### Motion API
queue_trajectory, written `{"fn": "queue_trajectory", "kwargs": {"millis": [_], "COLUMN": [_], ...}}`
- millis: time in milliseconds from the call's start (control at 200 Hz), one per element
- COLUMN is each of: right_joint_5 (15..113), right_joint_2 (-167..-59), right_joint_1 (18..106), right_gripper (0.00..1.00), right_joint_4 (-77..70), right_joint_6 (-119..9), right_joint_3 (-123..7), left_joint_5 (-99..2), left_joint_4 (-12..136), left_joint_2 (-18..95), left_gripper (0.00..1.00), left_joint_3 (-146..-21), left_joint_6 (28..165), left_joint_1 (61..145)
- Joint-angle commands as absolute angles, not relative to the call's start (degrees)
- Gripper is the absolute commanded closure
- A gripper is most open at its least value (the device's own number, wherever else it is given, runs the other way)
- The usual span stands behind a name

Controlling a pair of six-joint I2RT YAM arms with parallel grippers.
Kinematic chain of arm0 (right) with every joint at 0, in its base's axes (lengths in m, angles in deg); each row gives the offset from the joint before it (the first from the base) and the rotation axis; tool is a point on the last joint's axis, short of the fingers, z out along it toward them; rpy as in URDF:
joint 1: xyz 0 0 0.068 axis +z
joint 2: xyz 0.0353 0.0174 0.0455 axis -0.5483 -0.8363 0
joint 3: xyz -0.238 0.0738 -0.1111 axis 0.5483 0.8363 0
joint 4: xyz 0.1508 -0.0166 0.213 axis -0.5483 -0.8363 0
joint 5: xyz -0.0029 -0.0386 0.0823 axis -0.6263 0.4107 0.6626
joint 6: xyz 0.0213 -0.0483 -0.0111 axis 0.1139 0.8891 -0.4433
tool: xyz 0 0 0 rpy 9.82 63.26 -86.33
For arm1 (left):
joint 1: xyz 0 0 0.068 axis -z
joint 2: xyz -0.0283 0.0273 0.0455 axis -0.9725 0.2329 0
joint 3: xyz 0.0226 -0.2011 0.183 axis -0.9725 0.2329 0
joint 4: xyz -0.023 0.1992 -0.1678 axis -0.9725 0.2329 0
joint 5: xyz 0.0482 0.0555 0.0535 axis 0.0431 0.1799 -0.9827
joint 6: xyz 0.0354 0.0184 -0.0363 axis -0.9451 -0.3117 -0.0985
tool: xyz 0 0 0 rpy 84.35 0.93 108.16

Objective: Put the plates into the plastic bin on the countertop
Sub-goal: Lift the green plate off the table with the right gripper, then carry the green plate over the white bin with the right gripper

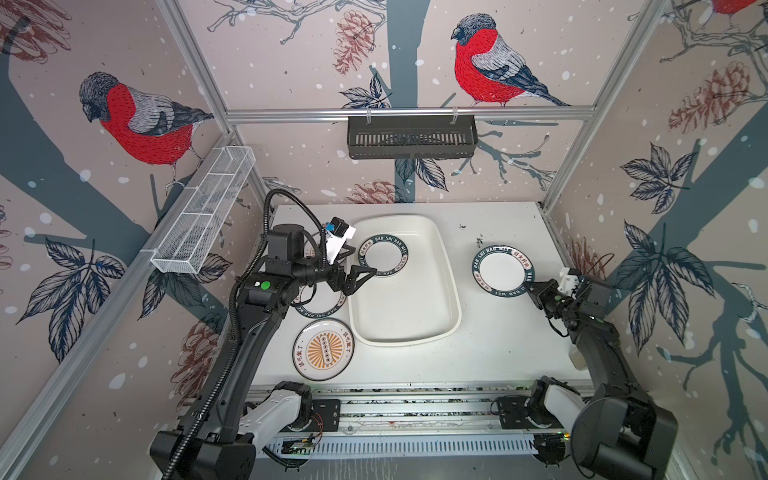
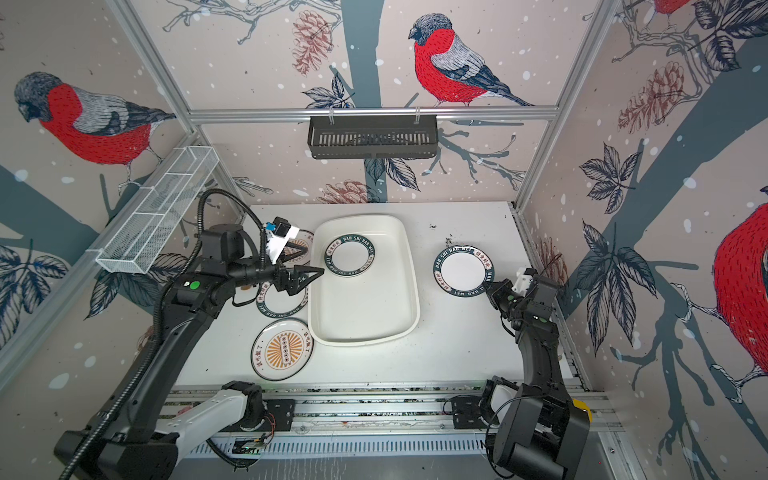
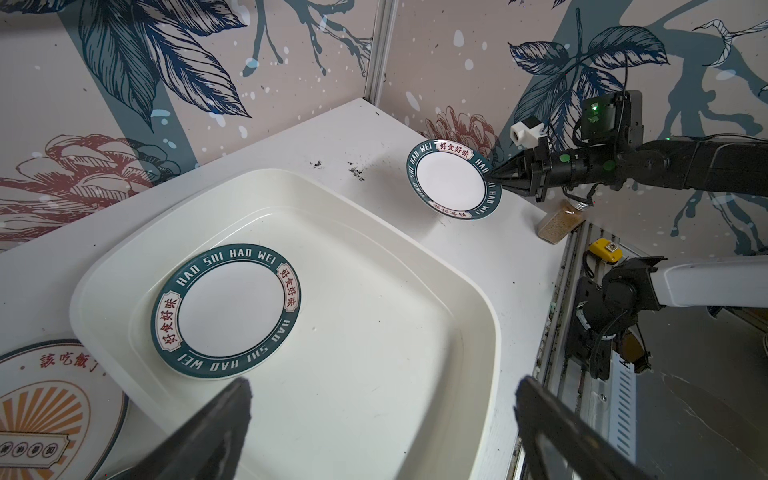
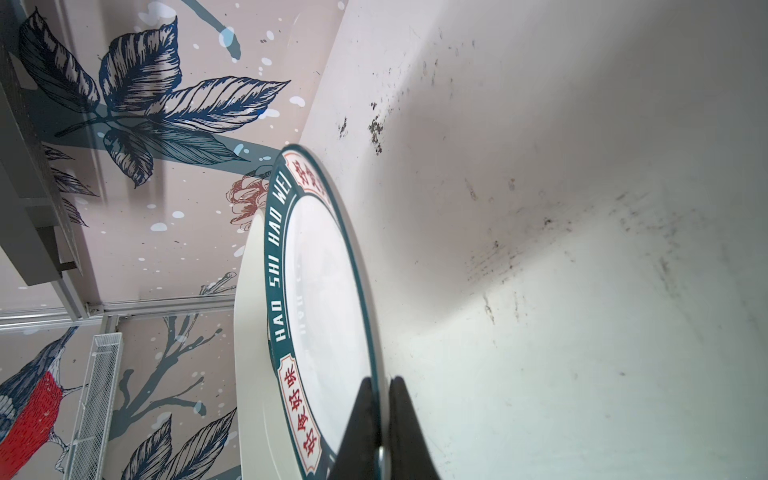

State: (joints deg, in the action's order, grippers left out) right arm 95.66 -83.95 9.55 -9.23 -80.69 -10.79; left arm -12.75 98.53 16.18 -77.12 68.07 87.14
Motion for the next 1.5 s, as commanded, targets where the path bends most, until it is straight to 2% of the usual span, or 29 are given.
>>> {"fn": "queue_trajectory", "kwargs": {"millis": [0, 315, 1071, 1496], "right_joint_5": [96.1, 92.8, 81.7, 76.8], "right_joint_2": [-84.8, -87.6, -96.4, -108.0], "right_joint_1": [10.5, 16.3, 42.2, 54.0], "right_gripper": [0.98, 0.98, 0.98, 0.98], "right_joint_4": [-9.1, -9.2, -7.2, -5.6], "right_joint_6": [-79.6, -80.6, -85.7, -84.5], "right_joint_3": [-13.3, -18.5, -34.8, -43.1], "left_joint_5": [-11.9, -12.4, -12.5, -12.4], "left_joint_4": [97.7, 97.8, 97.9, 97.9], "left_joint_2": [16.2, 15.9, 14.3, 13.8], "left_gripper": [0.02, 0.02, 0.02, 0.02], "left_joint_3": [-77.5, -77.3, -76.9, -76.5], "left_joint_6": [67.6, 67.4, 67.5, 67.6], "left_joint_1": [87.1, 87.1, 86.6, 86.1]}}
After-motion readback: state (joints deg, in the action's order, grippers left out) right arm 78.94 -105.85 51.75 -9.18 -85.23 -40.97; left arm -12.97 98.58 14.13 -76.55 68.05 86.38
